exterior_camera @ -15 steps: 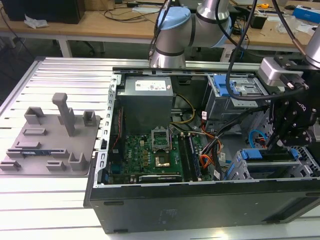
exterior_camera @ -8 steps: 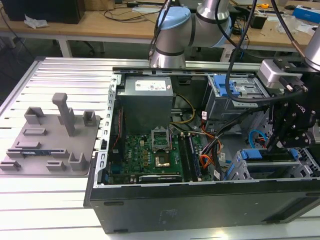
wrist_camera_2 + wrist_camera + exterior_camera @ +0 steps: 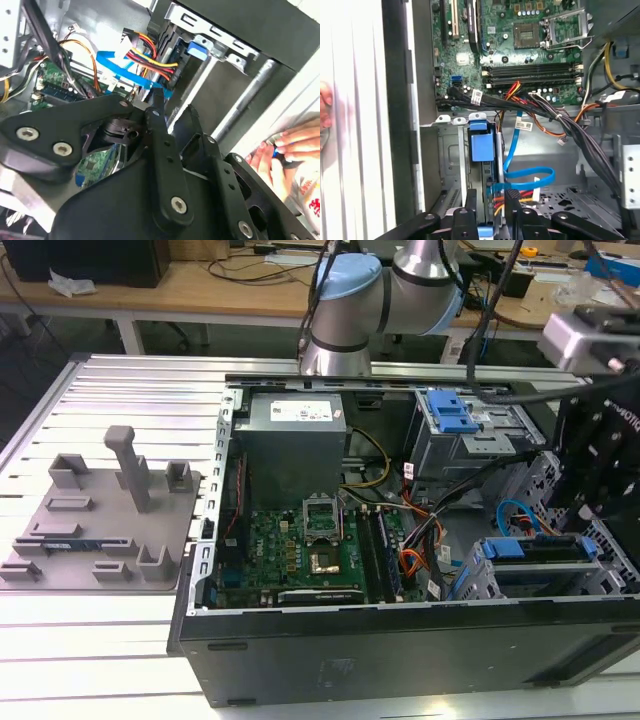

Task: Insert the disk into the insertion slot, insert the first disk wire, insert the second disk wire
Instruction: 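Insert the second disk wire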

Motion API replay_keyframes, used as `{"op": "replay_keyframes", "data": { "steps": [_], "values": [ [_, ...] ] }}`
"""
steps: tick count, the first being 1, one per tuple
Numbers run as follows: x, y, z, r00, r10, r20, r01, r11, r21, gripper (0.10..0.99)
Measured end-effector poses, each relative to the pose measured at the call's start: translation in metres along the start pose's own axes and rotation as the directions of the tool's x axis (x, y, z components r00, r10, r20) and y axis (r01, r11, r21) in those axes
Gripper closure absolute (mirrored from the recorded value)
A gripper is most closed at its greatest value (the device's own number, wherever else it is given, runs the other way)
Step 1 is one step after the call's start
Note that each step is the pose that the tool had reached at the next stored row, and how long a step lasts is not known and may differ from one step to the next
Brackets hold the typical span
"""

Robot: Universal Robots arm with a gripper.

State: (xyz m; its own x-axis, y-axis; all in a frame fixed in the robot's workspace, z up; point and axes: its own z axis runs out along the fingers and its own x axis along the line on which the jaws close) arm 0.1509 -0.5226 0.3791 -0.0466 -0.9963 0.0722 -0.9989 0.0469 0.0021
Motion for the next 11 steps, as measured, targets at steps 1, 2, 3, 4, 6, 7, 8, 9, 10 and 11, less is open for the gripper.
{"op": "replay_keyframes", "data": {
  "steps": [1,2,3,4,6,7,8,9,10,11],
  "values": [
    [0.0001,0.0,-0.0018,1.0,0.0,-0.0002,0.0,1.0,0.0,0.729],
    [0.0002,0.0,-0.0032,1.0,0.0,-0.0001,0.0,1.0,0.0,0.729],
    [0.0001,0.0,-0.0032,1.0,0.0,0.0,0.0,1.0,0.0,0.741],
    [-0.0001,0.0,-0.0033,1.0,0.0,-0.0011,0.0,1.0,0.0,0.808],
    [-0.0001,0.0,-0.0034,1.0,0.0,-0.0017,0.0,1.0,0.0,0.933],
    [-0.0001,0.0001,-0.0035,1.0,0.0,-0.002,0.0,1.0,0.0,0.933],
    [-0.0001,0.0001,-0.0035,1.0,0.0,-0.0022,0.0,1.0,0.0,0.98],
    [-0.0001,0.0001,-0.0034,1.0,0.0,-0.0025,0.0,1.0,0.0,0.98],
    [-0.0001,0.0001,-0.0034,1.0,0.0,-0.0029,0.0,1.0,0.0,0.98],
    [-0.0001,0.0001,-0.0034,1.0,0.0,-0.0031,0.0,1.0,0.0,0.98]
  ]
}}
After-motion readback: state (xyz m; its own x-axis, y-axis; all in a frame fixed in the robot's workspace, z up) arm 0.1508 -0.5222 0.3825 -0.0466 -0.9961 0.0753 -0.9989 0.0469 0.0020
